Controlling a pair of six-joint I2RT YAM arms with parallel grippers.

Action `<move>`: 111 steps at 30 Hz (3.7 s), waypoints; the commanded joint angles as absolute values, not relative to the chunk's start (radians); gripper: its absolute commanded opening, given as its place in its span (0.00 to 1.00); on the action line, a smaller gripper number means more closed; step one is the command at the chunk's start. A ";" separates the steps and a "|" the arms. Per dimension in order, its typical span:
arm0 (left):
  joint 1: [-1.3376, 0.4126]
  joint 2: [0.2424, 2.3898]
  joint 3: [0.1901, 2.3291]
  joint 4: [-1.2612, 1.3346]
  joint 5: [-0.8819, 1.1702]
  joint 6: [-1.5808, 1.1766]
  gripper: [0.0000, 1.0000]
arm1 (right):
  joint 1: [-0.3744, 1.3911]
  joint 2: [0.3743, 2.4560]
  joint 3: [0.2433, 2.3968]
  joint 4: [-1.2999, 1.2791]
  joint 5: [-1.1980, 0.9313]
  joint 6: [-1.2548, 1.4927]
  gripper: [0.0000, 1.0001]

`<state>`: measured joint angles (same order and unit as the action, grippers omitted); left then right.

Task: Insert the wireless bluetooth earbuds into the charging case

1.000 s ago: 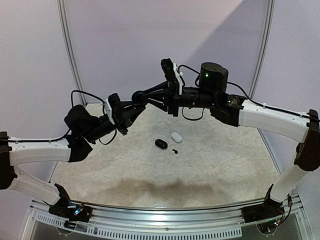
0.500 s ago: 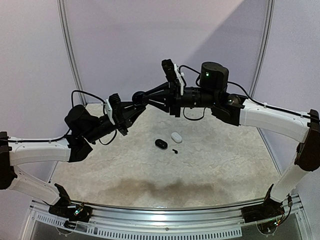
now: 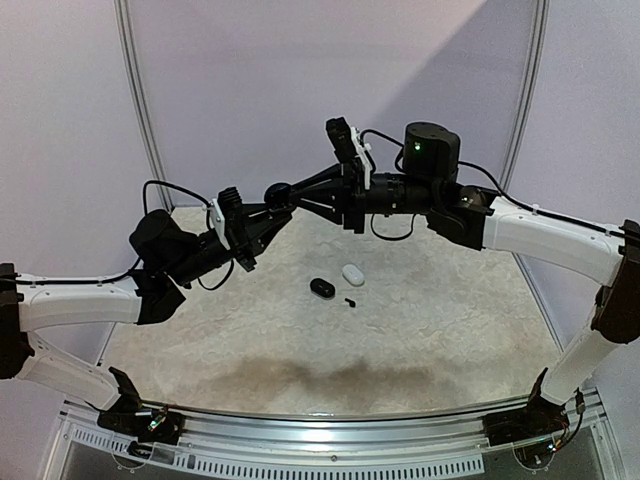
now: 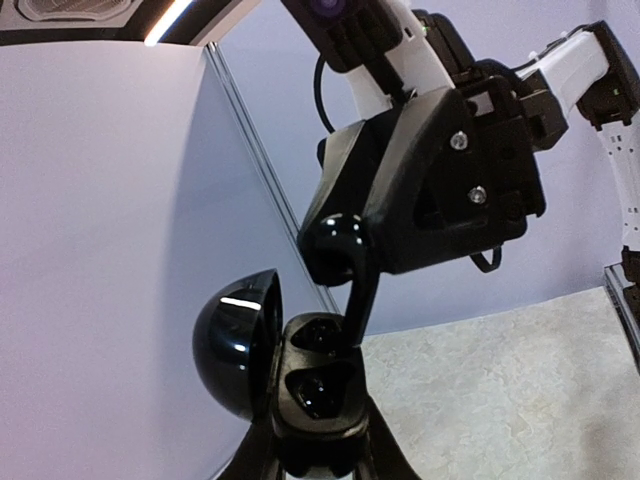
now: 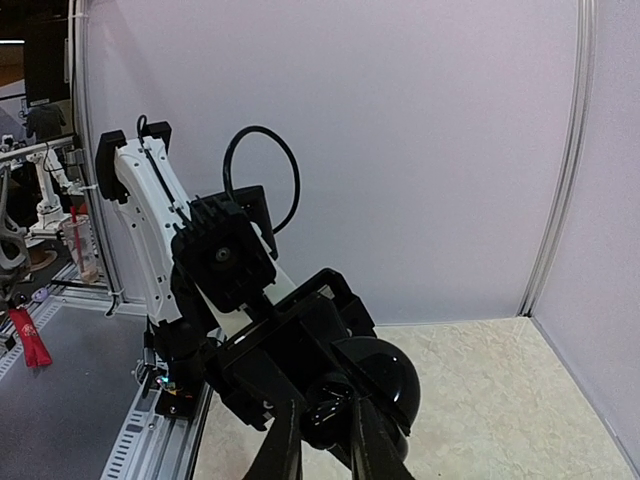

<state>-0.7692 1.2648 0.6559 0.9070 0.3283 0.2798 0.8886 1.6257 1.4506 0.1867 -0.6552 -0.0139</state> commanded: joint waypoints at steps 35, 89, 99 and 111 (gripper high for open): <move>-0.792 1.251 0.653 0.914 0.344 0.293 0.00 | 0.881 1.722 1.578 -0.064 -0.575 -0.092 0.06; -0.790 1.235 0.658 0.814 0.255 0.102 0.00 | 0.868 1.706 1.606 -0.082 -0.443 -0.050 0.55; -0.786 1.227 0.652 0.769 0.207 0.052 0.00 | 0.827 1.647 1.605 -0.051 -0.525 0.006 0.59; -0.781 1.230 0.650 0.750 0.196 0.031 0.00 | 0.820 1.651 1.642 -0.102 -0.664 0.021 0.39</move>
<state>-0.7761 1.2411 0.6472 0.7792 0.2062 0.0479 0.8112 1.6566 1.6325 -0.0841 -0.6132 0.0177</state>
